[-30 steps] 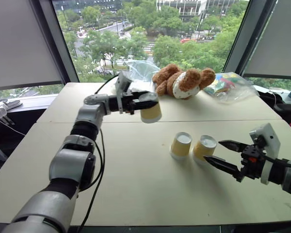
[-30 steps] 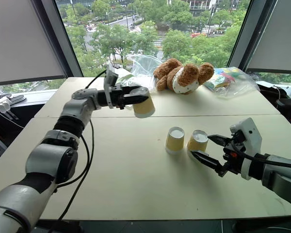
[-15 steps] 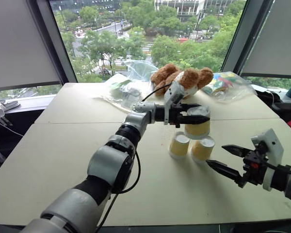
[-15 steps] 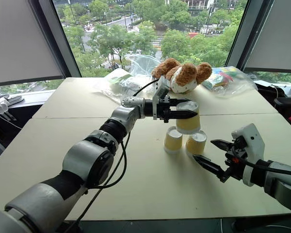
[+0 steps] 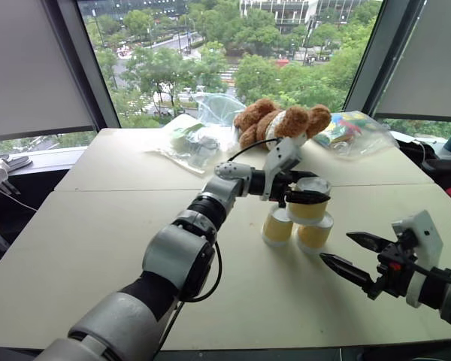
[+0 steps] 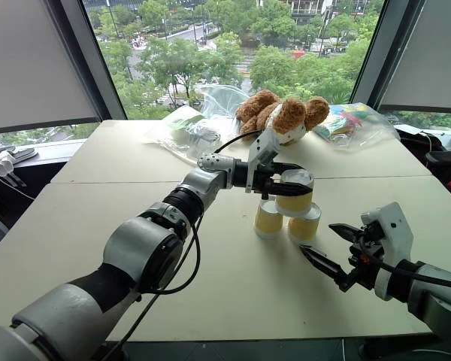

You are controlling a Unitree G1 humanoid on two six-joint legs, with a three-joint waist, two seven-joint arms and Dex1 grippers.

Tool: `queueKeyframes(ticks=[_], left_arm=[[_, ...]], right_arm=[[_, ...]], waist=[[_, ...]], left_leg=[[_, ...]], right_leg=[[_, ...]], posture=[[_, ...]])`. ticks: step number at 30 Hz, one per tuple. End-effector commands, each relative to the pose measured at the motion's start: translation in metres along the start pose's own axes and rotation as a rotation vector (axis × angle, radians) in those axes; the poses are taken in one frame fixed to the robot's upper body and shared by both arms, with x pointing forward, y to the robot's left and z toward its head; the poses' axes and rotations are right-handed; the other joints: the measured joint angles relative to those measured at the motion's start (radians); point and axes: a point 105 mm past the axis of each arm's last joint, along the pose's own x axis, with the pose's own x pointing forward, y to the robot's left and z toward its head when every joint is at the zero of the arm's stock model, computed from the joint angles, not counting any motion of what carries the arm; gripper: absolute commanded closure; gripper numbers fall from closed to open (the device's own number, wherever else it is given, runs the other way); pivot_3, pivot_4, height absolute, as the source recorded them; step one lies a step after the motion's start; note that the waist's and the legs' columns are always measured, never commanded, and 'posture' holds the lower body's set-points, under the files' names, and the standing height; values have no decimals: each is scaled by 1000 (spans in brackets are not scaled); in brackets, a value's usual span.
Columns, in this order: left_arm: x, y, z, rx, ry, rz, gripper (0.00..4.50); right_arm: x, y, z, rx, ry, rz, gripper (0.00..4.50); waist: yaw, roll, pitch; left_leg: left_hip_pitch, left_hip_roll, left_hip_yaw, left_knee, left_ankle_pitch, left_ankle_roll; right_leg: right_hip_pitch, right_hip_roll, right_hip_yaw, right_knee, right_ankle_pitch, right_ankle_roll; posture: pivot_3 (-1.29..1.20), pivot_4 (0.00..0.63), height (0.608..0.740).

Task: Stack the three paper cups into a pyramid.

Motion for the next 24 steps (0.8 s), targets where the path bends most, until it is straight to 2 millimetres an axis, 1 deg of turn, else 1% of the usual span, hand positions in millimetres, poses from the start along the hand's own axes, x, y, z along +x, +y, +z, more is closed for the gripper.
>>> queueKeyframes(ticks=[1, 8, 18, 24], left_arm=[[7, 0, 16, 70, -6, -8, 2382], [10, 2, 11, 90, 26, 22, 2382], [9, 8, 22, 99, 3, 61, 2382], [10, 7, 20, 72, -8, 61, 2382]], right_arm=[[-5, 1, 12, -32, -57, -17, 0], [-3, 3, 11, -24, -67, -22, 0], [-1, 5, 9, -19, -71, -26, 0], [0, 5, 8, -18, -70, -25, 0]], waist=[[0, 0, 0], [0, 0, 0], [0, 0, 0], [0, 0, 0]], left_leg=[[0, 0, 0, 0, 0, 0], [0, 0, 0, 0, 0, 0], [0, 0, 0, 0, 0, 0], [0, 0, 0, 0, 0, 0]], right_leg=[[0, 0, 0, 0, 0, 0], [0, 0, 0, 0, 0, 0], [0, 0, 0, 2, 0, 0], [0, 0, 0, 2, 0, 0]], posture=[[0, 150, 740], [0, 150, 740], [0, 150, 740], [0, 150, 740]])
